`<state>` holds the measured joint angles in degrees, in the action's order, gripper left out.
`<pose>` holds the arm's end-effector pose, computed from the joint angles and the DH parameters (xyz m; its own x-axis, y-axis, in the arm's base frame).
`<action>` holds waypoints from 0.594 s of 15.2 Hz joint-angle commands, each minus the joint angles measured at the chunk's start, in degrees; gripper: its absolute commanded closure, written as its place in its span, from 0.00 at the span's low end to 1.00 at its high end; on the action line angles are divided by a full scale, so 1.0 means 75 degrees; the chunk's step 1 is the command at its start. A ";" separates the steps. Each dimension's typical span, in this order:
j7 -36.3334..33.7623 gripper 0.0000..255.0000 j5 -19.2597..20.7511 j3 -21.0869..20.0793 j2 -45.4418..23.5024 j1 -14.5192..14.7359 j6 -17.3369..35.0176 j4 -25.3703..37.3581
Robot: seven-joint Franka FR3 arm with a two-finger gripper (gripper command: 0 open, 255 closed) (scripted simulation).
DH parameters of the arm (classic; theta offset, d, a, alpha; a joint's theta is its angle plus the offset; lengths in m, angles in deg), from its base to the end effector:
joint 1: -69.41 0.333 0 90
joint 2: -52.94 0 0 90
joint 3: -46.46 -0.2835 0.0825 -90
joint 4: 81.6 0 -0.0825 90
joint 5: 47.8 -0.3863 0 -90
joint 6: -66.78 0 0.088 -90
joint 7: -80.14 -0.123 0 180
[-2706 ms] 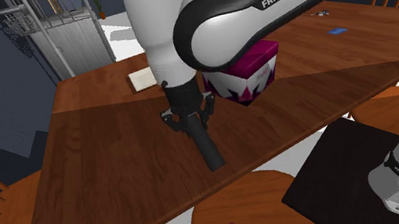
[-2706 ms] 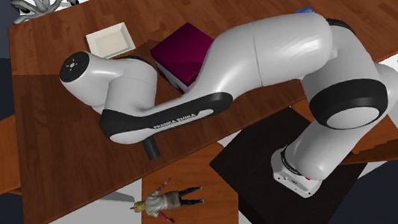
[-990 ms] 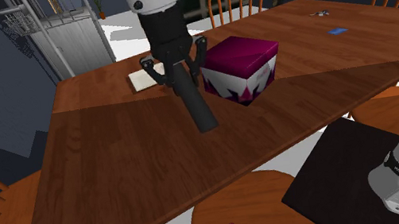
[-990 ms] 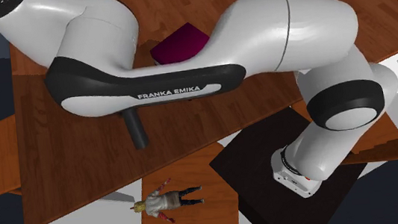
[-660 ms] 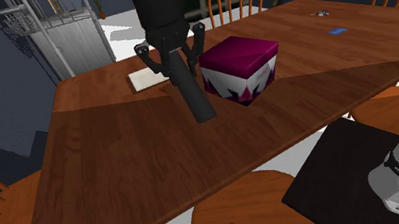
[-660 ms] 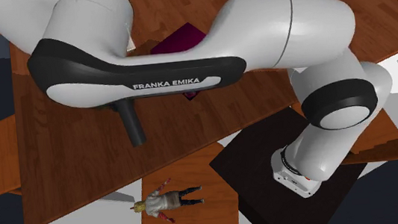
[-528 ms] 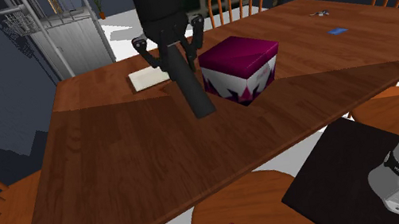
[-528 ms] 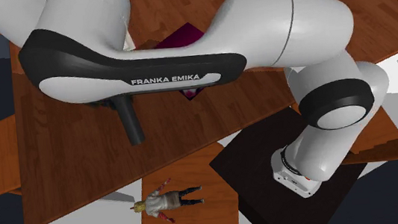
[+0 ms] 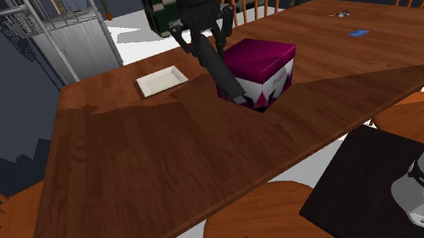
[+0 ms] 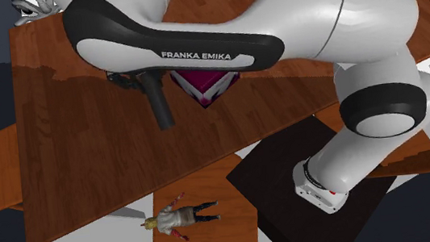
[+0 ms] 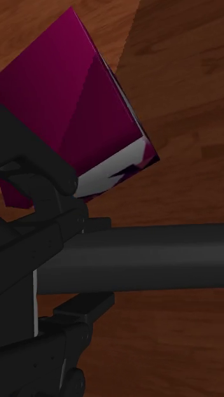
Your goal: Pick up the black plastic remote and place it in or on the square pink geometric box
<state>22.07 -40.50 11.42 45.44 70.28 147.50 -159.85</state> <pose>0.4835 0.3015 0.5965 0.9193 -0.3935 0.0099 -0.3930 -0.9159 0.0819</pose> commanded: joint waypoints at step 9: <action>0.2027 1.00 -0.0368 0.0905 0.0791 -0.1194 0.0364 -0.0879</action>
<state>35.63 -43.16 17.47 51.06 62.15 149.88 -165.97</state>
